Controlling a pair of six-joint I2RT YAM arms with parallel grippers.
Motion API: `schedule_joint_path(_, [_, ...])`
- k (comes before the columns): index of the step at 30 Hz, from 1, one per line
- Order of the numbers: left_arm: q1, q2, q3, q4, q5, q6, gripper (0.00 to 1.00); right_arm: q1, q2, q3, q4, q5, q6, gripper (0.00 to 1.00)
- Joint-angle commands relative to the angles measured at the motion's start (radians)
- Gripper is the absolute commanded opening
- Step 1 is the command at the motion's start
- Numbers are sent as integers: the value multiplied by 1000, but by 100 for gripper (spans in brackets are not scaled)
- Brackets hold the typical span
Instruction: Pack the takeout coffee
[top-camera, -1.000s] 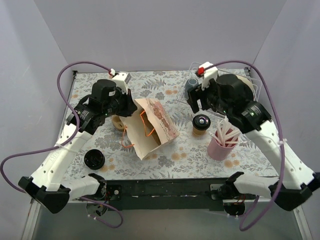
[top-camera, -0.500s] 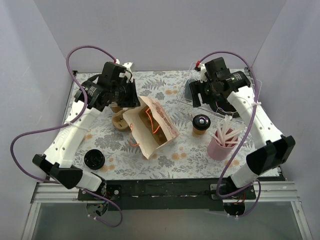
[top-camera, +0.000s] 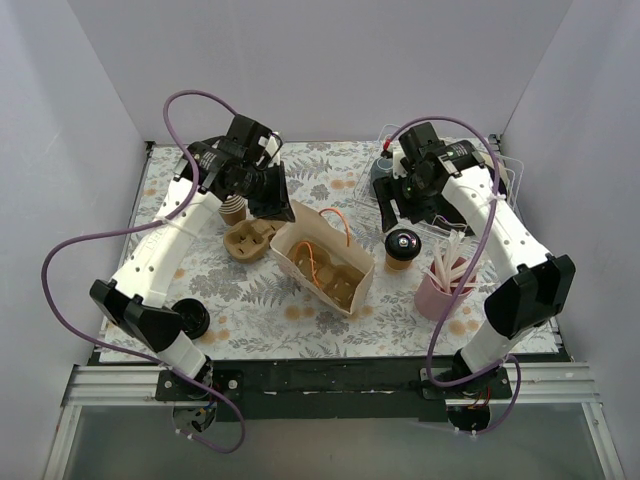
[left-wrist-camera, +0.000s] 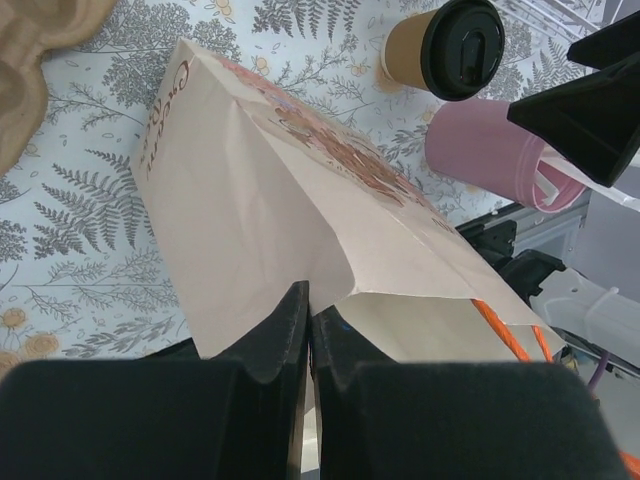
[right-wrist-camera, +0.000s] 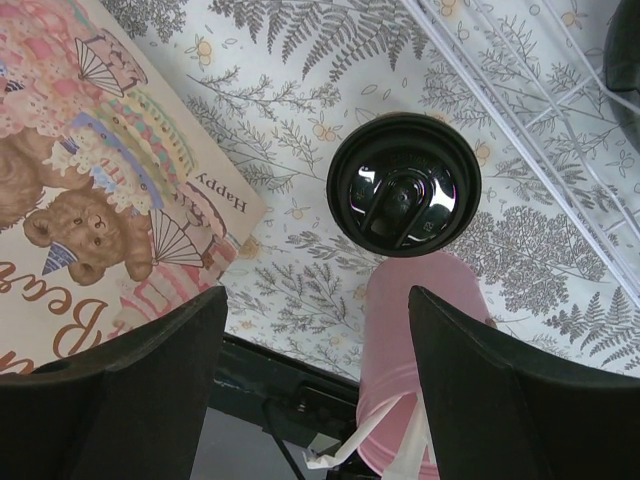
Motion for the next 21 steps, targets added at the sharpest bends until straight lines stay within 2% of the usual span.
schedule_joint_path(1, [-2,-43,-11,-44,41,-11,8,-4,-63,-25,16,-24,17,81])
schedule_joint_path(2, [-3,-51,-29,-43,42,-7,19,-4,-71,-43,26,-22,17,81])
schedule_joint_path(5, [-3,-65,-52,-44,27,7,27,-4,-88,-61,33,-30,17,81])
schedule_joint_path(6, [-3,-68,-57,-43,19,15,33,-3,-88,-63,33,-35,18,81])
schedule_joint_path(10, [-3,-69,-60,-48,-42,85,41,-4,-103,-68,39,-39,23,81])
schedule_joint_path(14, [-2,-60,-71,-34,-164,128,51,-4,-114,-78,42,-39,21,80])
schedule_joint_path(18, [-3,-28,-31,-40,-191,128,54,-4,-126,-80,51,-44,0,80])
schedule_joint_path(21, [-3,-58,-72,-49,-174,125,54,-3,-128,-112,94,-41,-22,80])
